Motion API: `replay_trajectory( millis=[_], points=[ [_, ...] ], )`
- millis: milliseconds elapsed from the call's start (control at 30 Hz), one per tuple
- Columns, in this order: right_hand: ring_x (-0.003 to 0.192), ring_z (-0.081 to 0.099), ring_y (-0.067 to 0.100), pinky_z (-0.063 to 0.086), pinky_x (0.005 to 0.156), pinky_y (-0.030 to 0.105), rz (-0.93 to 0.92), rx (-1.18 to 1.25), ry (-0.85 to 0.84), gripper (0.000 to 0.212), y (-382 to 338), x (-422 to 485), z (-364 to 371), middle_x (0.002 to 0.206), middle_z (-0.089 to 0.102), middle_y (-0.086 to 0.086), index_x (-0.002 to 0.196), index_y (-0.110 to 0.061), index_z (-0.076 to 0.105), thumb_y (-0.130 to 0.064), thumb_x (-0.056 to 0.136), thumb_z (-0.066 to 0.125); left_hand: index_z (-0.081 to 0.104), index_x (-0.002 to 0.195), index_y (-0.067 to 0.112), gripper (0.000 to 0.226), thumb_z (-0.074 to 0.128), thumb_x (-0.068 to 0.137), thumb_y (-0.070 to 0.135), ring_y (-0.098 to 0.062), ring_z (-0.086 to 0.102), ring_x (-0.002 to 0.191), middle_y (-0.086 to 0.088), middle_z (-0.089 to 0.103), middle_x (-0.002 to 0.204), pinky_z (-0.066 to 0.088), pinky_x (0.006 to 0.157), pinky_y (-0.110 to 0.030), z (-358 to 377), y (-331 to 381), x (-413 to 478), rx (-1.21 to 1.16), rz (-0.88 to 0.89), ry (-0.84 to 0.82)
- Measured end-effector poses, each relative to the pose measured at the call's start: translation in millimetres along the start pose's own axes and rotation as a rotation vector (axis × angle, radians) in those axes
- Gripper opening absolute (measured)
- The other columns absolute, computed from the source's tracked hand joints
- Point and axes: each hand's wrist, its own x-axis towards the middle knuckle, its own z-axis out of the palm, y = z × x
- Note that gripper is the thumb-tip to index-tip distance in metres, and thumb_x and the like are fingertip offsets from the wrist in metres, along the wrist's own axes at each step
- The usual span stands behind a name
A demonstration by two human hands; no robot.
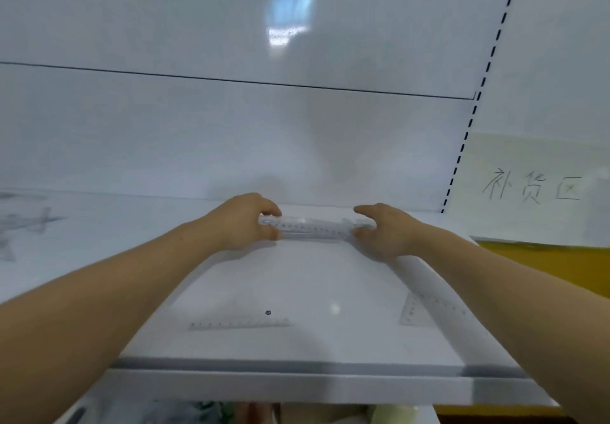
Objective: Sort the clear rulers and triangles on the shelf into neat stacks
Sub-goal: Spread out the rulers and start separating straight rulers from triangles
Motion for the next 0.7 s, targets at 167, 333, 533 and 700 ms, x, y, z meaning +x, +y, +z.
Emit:
replay_trajectory(
  millis=[167, 333, 533, 700],
  points=[
    [0.143, 0.023, 0.020, 0.020, 0.114, 0.033, 0.060, 0.052, -0.029, 0.080, 51, -24, -7, 0.157, 0.020, 0.002, 0.150, -0.021, 0.019, -0.061, 0.088, 0.047, 0.055, 0.127, 0.023, 0.046, 0.067, 0.084, 0.035, -0.019, 0.045, 0.122, 0.000, 0.048, 0.134, 0.034, 0.097, -0.026, 19, 32, 27, 0.047, -0.031, -0.005],
    [0.138, 0.029, 0.019, 0.022, 0.112, 0.032, 0.044, 0.037, -0.023, 0.075, 75, -38, 1, 0.151, 0.031, 0.002, 0.145, -0.016, 0.032, -0.065, 0.088, 0.041, 0.059, 0.120, 0.022, 0.041, 0.067, 0.083, 0.036, -0.019, 0.052, 0.113, 0.001, 0.057, 0.124, 0.038, 0.088, -0.024, 40, 48, 43, 0.026, -0.061, -0.039],
    [0.135, 0.032, 0.019, 0.026, 0.111, 0.033, 0.020, 0.043, -0.020, 0.075, 79, -33, 5, 0.148, 0.033, 0.000, 0.144, -0.021, 0.035, -0.068, 0.086, 0.040, 0.049, 0.135, 0.021, 0.059, 0.069, 0.082, 0.036, -0.017, 0.049, 0.122, 0.000, 0.050, 0.135, 0.034, 0.097, -0.023, 39, 50, 47, 0.043, -0.091, -0.119],
    [0.136, 0.031, 0.020, 0.026, 0.112, 0.035, 0.026, 0.033, -0.048, 0.077, 79, -32, 5, 0.149, 0.032, 0.001, 0.145, -0.021, 0.033, -0.069, 0.086, 0.039, 0.053, 0.130, 0.020, 0.054, 0.070, 0.081, 0.036, -0.018, 0.053, 0.113, -0.001, 0.055, 0.128, 0.038, 0.092, -0.024, 34, 53, 46, 0.098, -0.106, -0.128]
  ],
)
